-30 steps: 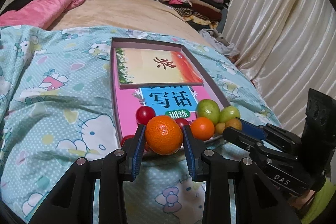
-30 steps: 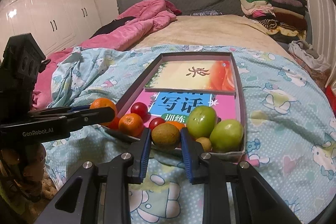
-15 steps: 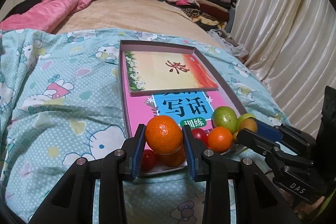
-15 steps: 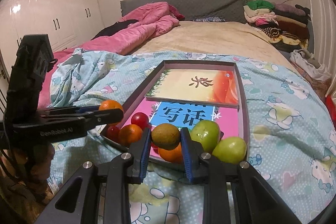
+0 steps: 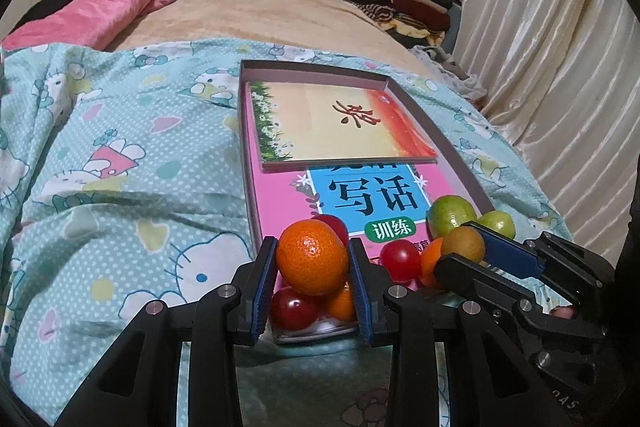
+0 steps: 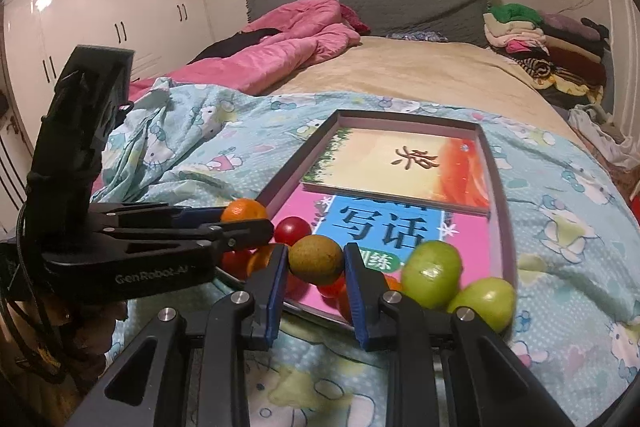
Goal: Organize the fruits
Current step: 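Lower the held tangerine and brown fruit into the tray with both grippers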
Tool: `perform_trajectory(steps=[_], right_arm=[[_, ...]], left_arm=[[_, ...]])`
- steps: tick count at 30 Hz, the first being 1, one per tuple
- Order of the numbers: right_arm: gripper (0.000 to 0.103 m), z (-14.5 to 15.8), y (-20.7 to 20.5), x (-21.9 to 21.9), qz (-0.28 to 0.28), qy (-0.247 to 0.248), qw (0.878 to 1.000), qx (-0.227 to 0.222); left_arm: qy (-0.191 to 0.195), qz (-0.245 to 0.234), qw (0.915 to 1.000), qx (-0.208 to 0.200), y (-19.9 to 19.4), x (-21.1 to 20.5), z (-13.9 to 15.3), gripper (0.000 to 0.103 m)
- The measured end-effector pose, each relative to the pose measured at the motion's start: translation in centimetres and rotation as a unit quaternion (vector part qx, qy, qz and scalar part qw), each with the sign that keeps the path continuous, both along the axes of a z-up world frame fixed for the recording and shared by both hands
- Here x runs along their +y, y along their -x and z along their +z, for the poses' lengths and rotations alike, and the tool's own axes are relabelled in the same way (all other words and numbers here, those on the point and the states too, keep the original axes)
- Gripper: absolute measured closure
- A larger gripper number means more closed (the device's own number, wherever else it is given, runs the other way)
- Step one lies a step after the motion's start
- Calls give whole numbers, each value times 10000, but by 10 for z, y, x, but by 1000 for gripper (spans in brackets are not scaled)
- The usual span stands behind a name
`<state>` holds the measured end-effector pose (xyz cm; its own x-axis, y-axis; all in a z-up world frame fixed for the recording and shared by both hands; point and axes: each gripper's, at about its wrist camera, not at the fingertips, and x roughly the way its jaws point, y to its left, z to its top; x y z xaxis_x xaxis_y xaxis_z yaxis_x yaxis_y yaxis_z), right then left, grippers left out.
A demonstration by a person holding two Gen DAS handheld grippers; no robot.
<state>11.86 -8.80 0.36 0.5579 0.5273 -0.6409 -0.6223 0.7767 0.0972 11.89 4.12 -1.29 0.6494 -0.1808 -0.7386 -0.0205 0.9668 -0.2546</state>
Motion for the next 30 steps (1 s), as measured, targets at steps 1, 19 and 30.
perform_trajectory(steps=[1,19,30], right_arm=[[75,0,0,2,16,1,10000,-10],[75,-16,-2,17,288,345,9989,108],[75,-24,-3,17,220,471,9984,220]], left_arm=[[-3,8,10000,6,0,0,0,67],[-87,-17,9999,59,-3,-1,-3,67],[-56,-10,10000,76,-4,0,-4,67]])
